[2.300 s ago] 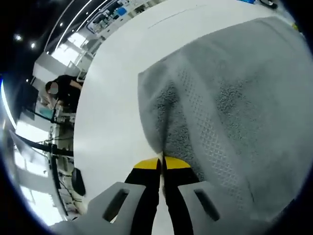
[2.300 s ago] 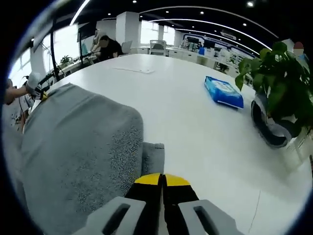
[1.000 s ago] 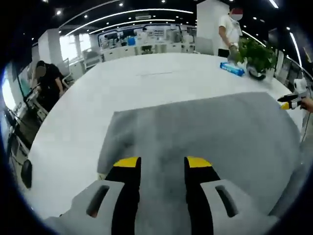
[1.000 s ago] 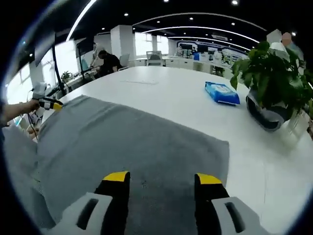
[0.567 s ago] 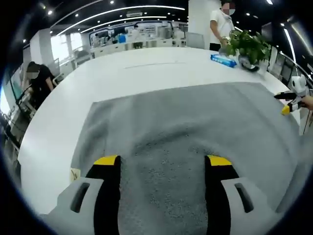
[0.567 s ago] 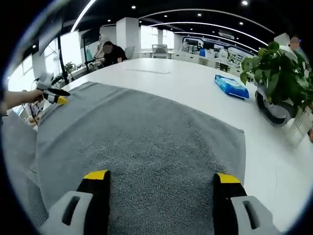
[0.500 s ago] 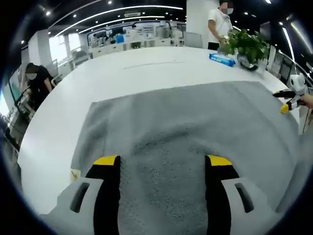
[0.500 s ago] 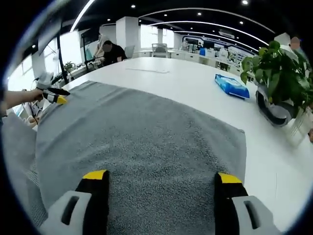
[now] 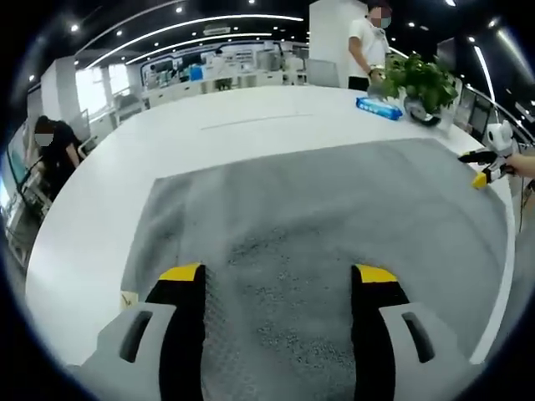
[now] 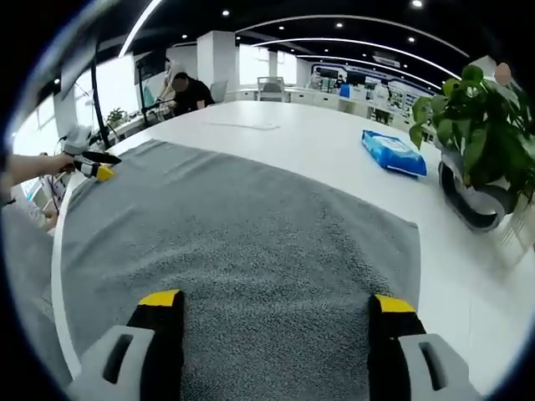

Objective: Open the folded towel by lifting each exposed corner and separating the folded layers until the towel lies flat within the target outline without major curled edges

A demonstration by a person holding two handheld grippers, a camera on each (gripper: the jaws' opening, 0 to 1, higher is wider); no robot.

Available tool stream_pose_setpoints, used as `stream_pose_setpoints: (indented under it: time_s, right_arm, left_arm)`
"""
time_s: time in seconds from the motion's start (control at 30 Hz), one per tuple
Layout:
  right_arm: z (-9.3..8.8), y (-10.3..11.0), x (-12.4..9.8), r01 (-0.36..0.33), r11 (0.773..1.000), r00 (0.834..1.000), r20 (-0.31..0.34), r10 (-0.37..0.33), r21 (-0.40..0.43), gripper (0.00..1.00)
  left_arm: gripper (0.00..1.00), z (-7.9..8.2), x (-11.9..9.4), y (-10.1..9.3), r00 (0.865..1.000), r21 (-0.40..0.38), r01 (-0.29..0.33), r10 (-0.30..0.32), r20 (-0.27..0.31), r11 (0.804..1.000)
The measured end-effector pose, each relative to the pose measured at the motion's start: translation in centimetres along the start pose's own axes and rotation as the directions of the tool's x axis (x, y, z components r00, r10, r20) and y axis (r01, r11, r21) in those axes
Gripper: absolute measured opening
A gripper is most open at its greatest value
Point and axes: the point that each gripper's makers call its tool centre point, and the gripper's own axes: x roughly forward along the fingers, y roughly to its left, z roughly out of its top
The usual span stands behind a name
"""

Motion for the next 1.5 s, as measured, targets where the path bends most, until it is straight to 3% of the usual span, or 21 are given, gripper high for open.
stream_pose_setpoints:
  time_s: [0.37,0.67,0.77,0.87,1.0,1.07,1.13,1.27,1.33,1.4,1.5]
  right_arm:
    - [1.8,-1.9,1.8,-0.004,1.0,1.0,-0.022,0.004,-0.004,0.93]
    - [2.4,-2.5,2.3,-0.007,1.0,1.0,0.008,0.007,-0.004,0.92]
    - [2.5,-2.3,1.7,-0.001,0.999,1.0,0.019,0.0,0.046,0.92]
    - [4.5,-1.8,-0.5,0.026,0.997,0.991,0.128,-0.035,0.071,1.0]
    - [4.9,0.3,-4.1,0.018,0.999,0.987,0.161,-0.024,0.037,1.0]
    - [5.1,1.3,-6.0,0.02,0.999,0.978,0.207,-0.026,0.032,1.0]
    - [4.5,3.1,-8.4,0.017,0.999,0.975,0.222,-0.027,0.046,1.0]
    - [3.2,5.5,-11.9,0.07,0.998,0.959,0.276,-0.064,-0.01,1.0]
    - [2.7,6.7,-13.6,0.097,0.995,0.947,0.309,-0.087,-0.018,1.0]
    - [3.0,7.5,-15.4,0.14,0.989,0.916,0.384,-0.112,-0.047,1.0]
    - [3.3,7.9,-16.9,0.147,0.989,0.876,0.459,-0.144,0.029,1.0]
  left_arm:
    - [0.72,1.7,2.3,0.5,1.0,0.009,0.015,-0.015,0.019,1.0]
    - [0.71,2.1,2.5,0.6,0.999,-0.019,0.01,-0.009,0.05,1.0]
    - [0.71,2.5,1.8,0.3,0.997,-0.05,0.019,-0.015,0.081,0.999]
    - [0.75,4.1,-0.1,-0.3,0.986,-0.115,0.013,0.007,0.168,0.993]
    - [0.92,6.2,-4.9,-2.3,0.957,-0.071,-0.011,0.032,0.288,0.997]
    - [0.99,6.3,-7.2,-3.7,0.949,-0.072,-0.018,0.039,0.313,0.997]
    - [0.99,6.0,-9.7,-5.5,0.941,-0.07,-0.018,0.041,0.335,0.997]
    - [0.99,4.6,-13.5,-8.9,0.933,-0.068,-0.034,0.056,0.355,0.997]
    - [0.98,3.9,-14.2,-9.9,0.936,-0.083,-0.039,0.066,0.345,0.996]
    - [0.96,3.4,-15.0,-11.0,0.936,-0.089,-0.047,0.075,0.345,0.995]
    - [0.96,3.3,-15.7,-11.9,0.927,-0.073,-0.075,0.096,0.364,0.995]
